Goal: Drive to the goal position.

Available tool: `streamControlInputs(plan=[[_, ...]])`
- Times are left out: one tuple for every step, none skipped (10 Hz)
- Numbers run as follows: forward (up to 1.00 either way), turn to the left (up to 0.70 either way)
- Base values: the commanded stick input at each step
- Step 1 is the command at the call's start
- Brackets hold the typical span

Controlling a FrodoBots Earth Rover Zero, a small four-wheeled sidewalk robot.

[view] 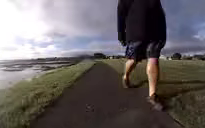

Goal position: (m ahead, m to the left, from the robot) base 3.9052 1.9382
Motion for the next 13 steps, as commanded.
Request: streamControlInputs(plan=[[0.70, 0.00], [0.70, 0.00], [0.70, 0.00], [0.70, 0.00], [0.70, 0.00], [0.70, 0.00], [0.70, 0.00], [0.70, 0.00], [0.70, 0.00], [0.70, 0.00], [0.70, 0.00], [0.70, 0.00], [0.70, 0.00]])
